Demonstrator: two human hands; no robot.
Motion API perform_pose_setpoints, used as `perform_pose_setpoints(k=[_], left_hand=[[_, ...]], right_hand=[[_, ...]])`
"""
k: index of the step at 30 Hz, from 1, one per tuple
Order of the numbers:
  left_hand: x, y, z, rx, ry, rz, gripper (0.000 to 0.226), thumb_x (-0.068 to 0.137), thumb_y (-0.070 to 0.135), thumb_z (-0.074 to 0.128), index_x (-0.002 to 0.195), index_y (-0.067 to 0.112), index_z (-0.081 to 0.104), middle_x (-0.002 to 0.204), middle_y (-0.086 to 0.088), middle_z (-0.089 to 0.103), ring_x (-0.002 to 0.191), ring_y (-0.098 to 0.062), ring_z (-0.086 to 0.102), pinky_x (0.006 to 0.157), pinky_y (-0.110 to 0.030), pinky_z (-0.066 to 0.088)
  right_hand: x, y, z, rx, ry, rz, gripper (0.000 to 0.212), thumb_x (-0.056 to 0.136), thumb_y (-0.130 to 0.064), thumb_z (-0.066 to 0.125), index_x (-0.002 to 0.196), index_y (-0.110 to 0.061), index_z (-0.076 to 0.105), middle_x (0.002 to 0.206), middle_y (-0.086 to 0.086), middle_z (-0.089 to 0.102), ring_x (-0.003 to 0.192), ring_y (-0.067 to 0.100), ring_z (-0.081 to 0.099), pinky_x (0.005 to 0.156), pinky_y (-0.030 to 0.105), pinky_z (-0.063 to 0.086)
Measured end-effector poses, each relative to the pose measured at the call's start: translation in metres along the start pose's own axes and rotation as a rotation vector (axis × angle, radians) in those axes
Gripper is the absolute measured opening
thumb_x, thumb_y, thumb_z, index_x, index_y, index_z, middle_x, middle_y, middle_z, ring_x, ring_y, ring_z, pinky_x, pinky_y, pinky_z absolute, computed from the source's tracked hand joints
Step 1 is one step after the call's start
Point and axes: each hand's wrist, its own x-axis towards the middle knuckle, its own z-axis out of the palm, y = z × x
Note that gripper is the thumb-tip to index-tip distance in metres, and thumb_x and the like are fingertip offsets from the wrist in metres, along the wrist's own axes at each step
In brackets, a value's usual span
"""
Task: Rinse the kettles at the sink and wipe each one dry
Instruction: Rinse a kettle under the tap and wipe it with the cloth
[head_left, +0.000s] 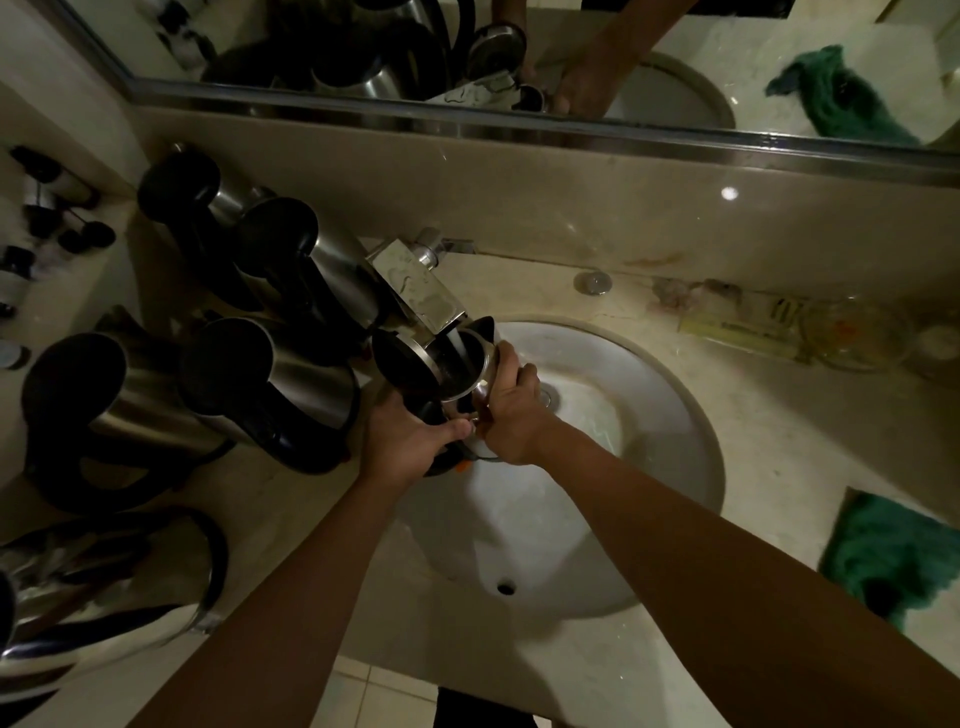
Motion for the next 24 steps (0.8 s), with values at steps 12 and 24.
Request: perform_pose_setpoints(k=[12, 24], left_hand=[[0.0028, -0.0010, 0.0034, -0.060, -0.006, 0.007, 0.074, 0.058, 0.022, 0.096, 0.123, 0.026, 0.060, 0.103, 0.017, 0.060, 0.103, -0.011, 0.060, 0.086, -0.031, 0.054], [0.0040, -0.0019, 0.0042, -0.058, -0.007, -0.001, 0.069, 0.058, 0.023, 0.096, 0.117, 0.030, 0.060, 0.103, 0.016, 0.061, 0.100, -0.011, 0.060, 0.088, -0.040, 0.058]], right_hand=[[0.0004, 0.0005, -0.0027, -0.025, 0.008, 0.018, 0.119, 0.083, -0.028, 0.077, 0.158, -0.030, -0.016, 0.157, 0.022, 0.009, 0.149, 0.048, 0.018, 0.120, 0.052, 0.033], [0.0014, 0.0007, -0.0022, -0.030, 0.010, 0.005, 0.123, 0.080, -0.024, 0.081, 0.158, -0.029, -0.014, 0.154, 0.020, 0.012, 0.148, 0.047, 0.018, 0.118, 0.052, 0.036]])
